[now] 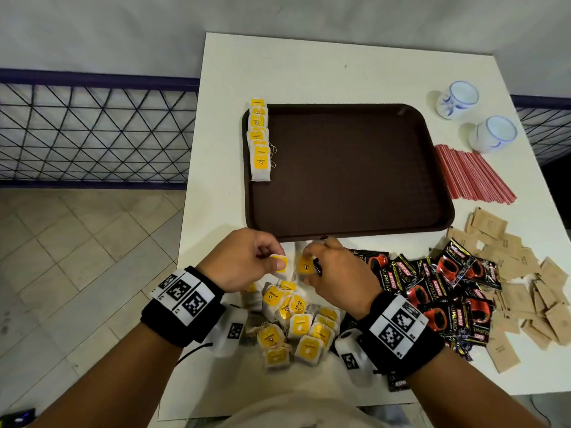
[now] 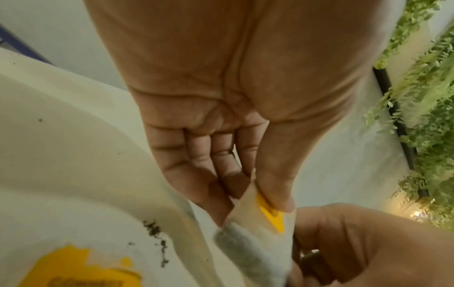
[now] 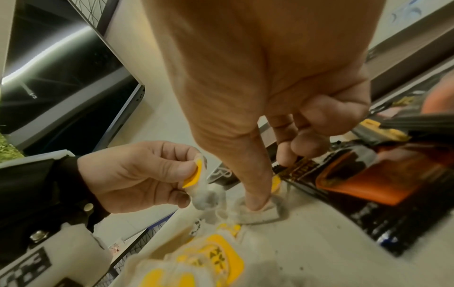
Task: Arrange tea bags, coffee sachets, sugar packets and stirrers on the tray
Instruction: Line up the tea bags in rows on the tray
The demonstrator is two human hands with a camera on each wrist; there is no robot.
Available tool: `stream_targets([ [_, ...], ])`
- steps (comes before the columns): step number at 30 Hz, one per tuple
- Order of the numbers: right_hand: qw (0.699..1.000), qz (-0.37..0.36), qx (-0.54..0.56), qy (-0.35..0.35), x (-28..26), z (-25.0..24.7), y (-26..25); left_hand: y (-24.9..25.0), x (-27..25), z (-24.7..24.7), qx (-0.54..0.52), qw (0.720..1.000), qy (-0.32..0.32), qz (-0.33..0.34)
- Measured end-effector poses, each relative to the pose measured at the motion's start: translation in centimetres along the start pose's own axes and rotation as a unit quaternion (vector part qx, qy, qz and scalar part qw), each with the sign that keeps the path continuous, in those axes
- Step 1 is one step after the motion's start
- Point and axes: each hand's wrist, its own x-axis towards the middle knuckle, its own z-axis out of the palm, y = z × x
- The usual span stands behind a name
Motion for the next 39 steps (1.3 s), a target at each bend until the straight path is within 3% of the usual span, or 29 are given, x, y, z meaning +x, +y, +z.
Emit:
stream_targets([
  [9,0.999,-0.03,0.007,-0.017,0.5,0.1,0.1,0.5,1.1,-1.4,-0.065,0.996,0.047,0.033],
  [18,0.997,-0.075,-0.025,-0.015,0.5,0.6,0.3,1.2,5.8,-6.2,0.022,0.99,0.131,0.047],
  [23,0.994,-0.102,0.0,0.027,-0.2,0.3,0.5,1.6,8.8,-7.7,0.052,0.99,0.126,0.03],
  [31,0.991,-0.094,0.092,0.028,-0.5,-1.1,0.6,1.4,11.3,-8.1,0.113,0.987,0.104,0.038],
  [39,0.983,-0.112,0.143,0.031,0.5,-1.9,0.9,1.4,11.7,-8.3,0.124,0.98,0.148,0.041],
])
